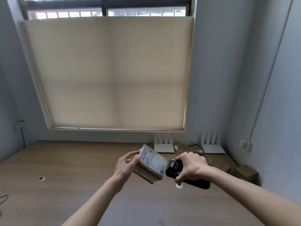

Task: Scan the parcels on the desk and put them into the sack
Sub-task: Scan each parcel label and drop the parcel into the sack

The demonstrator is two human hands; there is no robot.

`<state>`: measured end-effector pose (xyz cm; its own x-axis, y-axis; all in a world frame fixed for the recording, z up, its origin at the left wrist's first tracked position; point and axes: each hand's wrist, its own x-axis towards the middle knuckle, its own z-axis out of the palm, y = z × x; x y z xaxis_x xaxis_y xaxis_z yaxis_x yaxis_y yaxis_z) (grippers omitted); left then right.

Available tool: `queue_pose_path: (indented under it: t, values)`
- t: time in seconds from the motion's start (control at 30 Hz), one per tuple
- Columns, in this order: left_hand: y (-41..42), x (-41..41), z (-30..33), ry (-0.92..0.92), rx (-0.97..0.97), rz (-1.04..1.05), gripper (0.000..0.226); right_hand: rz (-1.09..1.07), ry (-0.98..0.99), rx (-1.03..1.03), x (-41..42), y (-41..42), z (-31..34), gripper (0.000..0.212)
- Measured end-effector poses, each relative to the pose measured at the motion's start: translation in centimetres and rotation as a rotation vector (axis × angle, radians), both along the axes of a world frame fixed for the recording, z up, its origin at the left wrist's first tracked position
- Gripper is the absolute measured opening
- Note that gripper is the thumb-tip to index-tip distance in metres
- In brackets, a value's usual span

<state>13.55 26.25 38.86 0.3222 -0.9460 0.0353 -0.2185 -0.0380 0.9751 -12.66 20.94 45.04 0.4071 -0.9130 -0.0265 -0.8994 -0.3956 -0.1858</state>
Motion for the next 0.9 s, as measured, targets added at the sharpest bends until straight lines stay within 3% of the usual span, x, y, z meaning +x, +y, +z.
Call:
queue_pose_path:
  t: [0.2,0.37,0.5,0.6,0.7,0.8,0.9]
  values:
    - [2.7,1.8,-0.3,0.087,-0.025,0.096,0.029,0.051,-0.111,0.12,2.2,0.7,-0.8,0.06]
    - [7.1,6.2,-0.4,0.282,-0.026,0.247,0.043,0.192,-0.405,0.356,8.1,2.6,-1.5,0.048]
    - [12.6,11.8,-0.5,0.336,-0.037,0.343,0.073,0.298,-0.558,0.472,16.0,6.0,-1.4,0.04]
    - [18.4,16.9,-0.2,0.278,-0.04,0.358,0.091,0.384,-0.593,0.521,22.5,8.6,-1.3,0.039]
    - [25.4,22.5,-0.3,0.251,-0.001,0.377,0.078,0.479,-0.584,0.56,30.2,12.4,-1.3,0.043]
    - [32.4,28.4,-0.5,0.313,-0.029,0.534,0.033,0.581,-0.559,0.609,38.7,17.4,-1.7,0.05]
    - [40.2,34.2,-0.8,0.325,-0.023,0.692,0.034,0.694,-0.536,0.637,47.2,23.4,-2.4,0.056]
